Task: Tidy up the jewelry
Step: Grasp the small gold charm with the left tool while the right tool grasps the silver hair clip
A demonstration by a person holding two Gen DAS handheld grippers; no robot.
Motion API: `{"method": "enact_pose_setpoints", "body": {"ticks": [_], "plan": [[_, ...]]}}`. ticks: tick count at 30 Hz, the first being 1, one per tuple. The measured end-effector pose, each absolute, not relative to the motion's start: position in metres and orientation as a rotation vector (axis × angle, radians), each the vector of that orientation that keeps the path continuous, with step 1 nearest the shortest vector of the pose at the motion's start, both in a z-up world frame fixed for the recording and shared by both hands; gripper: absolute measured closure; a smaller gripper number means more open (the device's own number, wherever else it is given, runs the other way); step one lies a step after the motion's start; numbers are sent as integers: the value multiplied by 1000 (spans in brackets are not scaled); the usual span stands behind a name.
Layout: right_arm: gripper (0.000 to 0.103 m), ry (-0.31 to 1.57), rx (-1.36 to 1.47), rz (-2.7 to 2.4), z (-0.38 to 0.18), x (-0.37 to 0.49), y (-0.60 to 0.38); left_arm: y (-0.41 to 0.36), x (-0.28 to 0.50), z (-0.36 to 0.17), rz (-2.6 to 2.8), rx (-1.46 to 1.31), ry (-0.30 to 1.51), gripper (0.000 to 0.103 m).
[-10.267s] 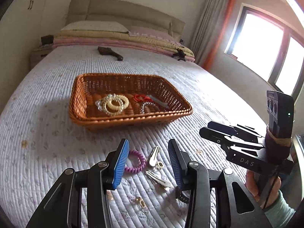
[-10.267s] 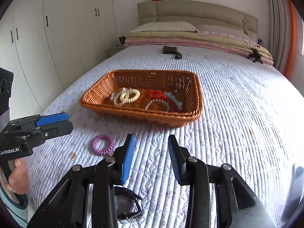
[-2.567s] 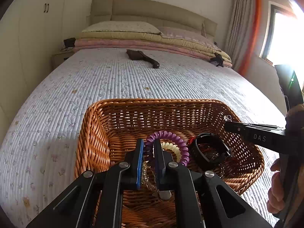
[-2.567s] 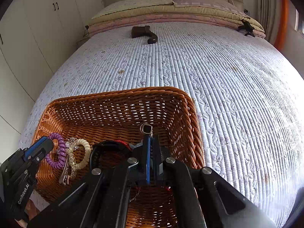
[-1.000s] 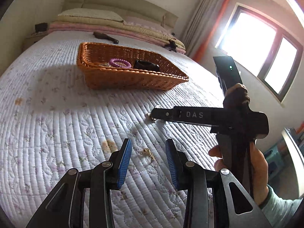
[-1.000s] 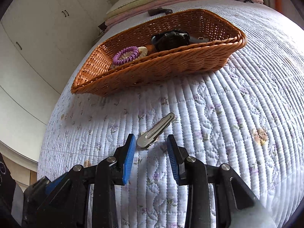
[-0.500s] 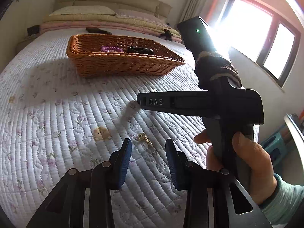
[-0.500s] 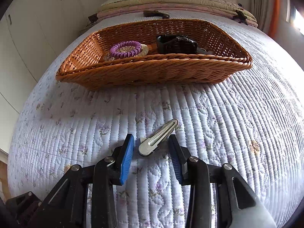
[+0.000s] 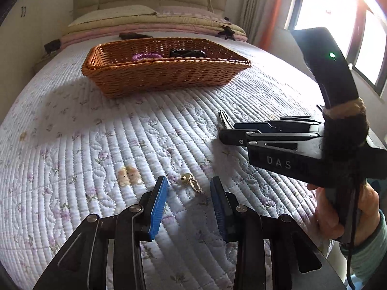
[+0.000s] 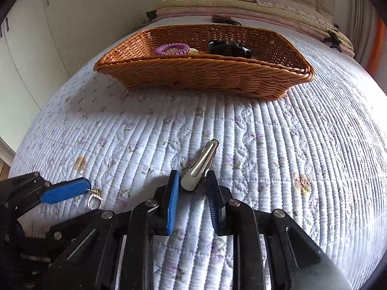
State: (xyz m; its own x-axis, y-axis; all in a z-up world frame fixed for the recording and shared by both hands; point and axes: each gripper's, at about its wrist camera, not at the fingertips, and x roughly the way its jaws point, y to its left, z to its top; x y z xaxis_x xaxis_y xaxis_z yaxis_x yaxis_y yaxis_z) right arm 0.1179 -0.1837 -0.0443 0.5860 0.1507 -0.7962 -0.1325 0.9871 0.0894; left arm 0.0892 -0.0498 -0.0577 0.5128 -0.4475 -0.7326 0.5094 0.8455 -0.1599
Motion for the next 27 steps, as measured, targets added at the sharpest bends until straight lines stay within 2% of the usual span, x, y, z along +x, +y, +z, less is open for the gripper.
{"method": "enact_pose_setpoints", "body": {"ticks": [3, 8, 11, 14, 16, 25, 27], "plan": [[74, 916, 44, 198, -45, 109, -189, -52, 93, -59, -563, 72, 858, 66], [73, 913, 73, 165, -42, 103, -197, -57, 91, -60, -553, 102, 837, 66], [68, 936, 61, 108, -44, 121, -189, -56, 87, -60, -558, 96, 830, 66], [68, 935, 34, 73, -46, 130, -181, -57, 84, -61, -549, 112, 820, 66], [74, 924, -5, 49, -47, 130, -176, -59, 83, -61, -544, 121, 815, 67], [74, 912, 13, 101, -45, 105, -196, -54, 79, -60, -558, 106, 814, 67], [74, 901, 22, 109, -45, 99, -199, -57, 77, -60, -537, 124, 810, 70]]}}
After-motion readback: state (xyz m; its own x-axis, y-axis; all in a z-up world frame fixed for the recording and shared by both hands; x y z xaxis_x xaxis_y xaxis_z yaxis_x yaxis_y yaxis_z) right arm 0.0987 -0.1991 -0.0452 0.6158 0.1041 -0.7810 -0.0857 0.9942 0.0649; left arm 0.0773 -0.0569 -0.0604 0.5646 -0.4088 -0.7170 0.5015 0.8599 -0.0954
